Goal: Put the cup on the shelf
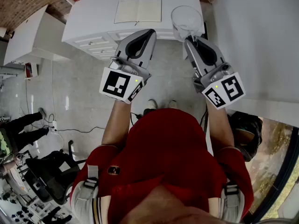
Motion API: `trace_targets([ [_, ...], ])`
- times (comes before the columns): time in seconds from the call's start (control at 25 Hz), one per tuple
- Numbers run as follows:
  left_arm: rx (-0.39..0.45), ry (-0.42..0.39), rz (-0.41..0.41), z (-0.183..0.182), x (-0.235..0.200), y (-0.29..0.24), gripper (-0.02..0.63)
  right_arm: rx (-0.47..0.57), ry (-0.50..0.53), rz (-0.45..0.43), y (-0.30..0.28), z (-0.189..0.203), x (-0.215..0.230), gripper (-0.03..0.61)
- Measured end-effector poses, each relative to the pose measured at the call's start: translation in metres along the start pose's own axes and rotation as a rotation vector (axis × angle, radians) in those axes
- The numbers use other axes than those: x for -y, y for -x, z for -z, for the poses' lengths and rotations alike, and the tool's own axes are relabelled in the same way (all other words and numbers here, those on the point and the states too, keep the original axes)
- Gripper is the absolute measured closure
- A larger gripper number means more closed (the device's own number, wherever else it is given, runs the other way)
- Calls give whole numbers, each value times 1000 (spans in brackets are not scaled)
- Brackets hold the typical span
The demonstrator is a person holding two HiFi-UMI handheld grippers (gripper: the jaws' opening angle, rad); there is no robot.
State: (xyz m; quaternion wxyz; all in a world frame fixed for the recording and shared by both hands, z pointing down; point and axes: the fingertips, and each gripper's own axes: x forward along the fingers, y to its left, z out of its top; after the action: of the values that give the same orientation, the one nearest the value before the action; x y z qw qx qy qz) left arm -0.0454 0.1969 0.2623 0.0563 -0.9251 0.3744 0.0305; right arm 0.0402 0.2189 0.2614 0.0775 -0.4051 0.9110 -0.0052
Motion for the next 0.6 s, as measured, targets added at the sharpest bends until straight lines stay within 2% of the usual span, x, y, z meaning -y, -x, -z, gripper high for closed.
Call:
trace_targets([
  [0.6,-9,-16,-58,4,5,-6,609,-4,-9,-47,7,1,10,548],
])
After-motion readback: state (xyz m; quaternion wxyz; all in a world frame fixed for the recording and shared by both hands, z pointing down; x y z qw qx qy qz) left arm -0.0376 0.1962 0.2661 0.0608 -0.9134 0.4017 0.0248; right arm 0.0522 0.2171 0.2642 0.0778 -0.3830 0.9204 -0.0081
